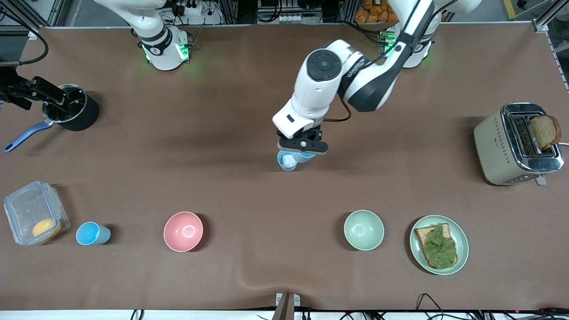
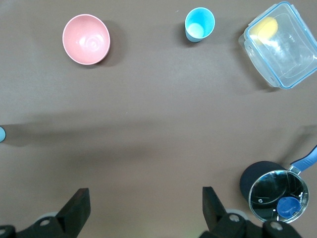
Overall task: Stack blue cups with both arms
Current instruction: 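Carry the held cup with the left gripper above the placed cup, then lower the cup into the placed cup and open the left gripper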
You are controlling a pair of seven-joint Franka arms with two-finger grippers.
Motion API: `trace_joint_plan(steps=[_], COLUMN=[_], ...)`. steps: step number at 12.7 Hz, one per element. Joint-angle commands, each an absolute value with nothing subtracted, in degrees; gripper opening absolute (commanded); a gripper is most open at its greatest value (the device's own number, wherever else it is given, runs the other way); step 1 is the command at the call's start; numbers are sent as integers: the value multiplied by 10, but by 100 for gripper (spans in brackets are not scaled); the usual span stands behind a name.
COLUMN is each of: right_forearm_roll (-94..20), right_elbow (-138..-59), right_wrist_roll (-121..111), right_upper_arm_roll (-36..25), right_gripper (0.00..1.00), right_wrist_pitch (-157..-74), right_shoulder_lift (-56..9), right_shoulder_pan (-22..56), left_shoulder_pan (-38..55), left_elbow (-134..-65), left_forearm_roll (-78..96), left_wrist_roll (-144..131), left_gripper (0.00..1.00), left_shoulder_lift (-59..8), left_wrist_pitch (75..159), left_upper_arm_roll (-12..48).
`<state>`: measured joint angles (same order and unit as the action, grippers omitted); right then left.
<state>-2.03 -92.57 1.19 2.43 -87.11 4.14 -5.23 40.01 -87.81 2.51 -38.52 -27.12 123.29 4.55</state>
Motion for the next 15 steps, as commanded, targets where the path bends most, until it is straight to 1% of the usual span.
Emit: trace_joint_plan(steps=[1,5,9,15], right_forearm_roll=[-15,-15,-15,-15], right_elbow=[-932,-934,-934,-934], right_wrist_roll=[19,19,19,19], right_upper_arm_roll=[37,37,37,37], right_gripper=[100,100,100,100], right_wrist_pitch=[-877,-880,-881,-881], right_shoulder_lift=[48,47,46,45], right_shoulder_pan=[-69,-67,-67,-68], left_shoulder_pan=[431,451,473,480], left_elbow=[-837,-834,-802,-801], left_forearm_roll=[32,32,33,33], left_wrist_roll=[-428,-441,-446,-452], left_gripper=[0,0,0,0], left_shoulder_lift=[-308,-330,-370,-371], left_wrist_pitch=[1217,1222,1239,1243], left_upper_arm_roll=[30,20,-5,-10])
